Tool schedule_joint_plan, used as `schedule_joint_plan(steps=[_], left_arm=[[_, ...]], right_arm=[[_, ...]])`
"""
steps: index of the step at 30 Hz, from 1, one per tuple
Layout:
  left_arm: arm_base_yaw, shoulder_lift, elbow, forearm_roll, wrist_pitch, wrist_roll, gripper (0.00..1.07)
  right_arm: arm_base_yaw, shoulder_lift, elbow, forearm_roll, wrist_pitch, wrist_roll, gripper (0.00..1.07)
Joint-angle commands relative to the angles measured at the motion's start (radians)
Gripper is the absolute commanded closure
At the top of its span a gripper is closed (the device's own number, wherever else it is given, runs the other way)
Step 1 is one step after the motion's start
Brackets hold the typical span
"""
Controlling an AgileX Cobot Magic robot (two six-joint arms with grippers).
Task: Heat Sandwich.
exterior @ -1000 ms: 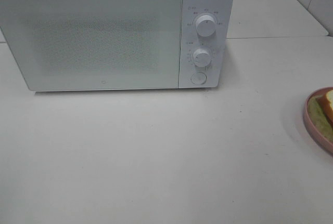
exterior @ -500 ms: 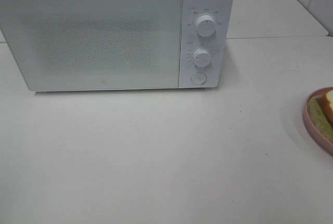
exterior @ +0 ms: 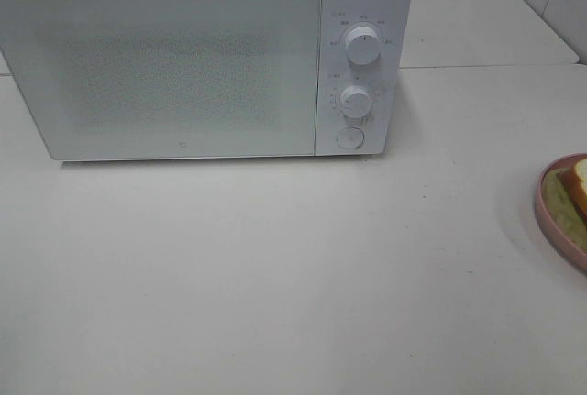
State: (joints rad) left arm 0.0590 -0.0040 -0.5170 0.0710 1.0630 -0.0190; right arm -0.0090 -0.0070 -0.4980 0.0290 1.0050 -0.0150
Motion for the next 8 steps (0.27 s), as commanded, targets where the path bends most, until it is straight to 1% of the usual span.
schedule_joint_plan(steps=[1,8], left_arm=[[0.001,-0.019,0.003,-0.002,0.003,-0.003,0.24],[0.001,-0.019,0.003,-0.002,0.003,-0.003,0.24]], right_arm=[[0.004,-0.02,-0.001,0.001,-0.008,-0.002,0.42],[0.004,-0.02,-0.001,0.001,-0.008,-0.002,0.42]])
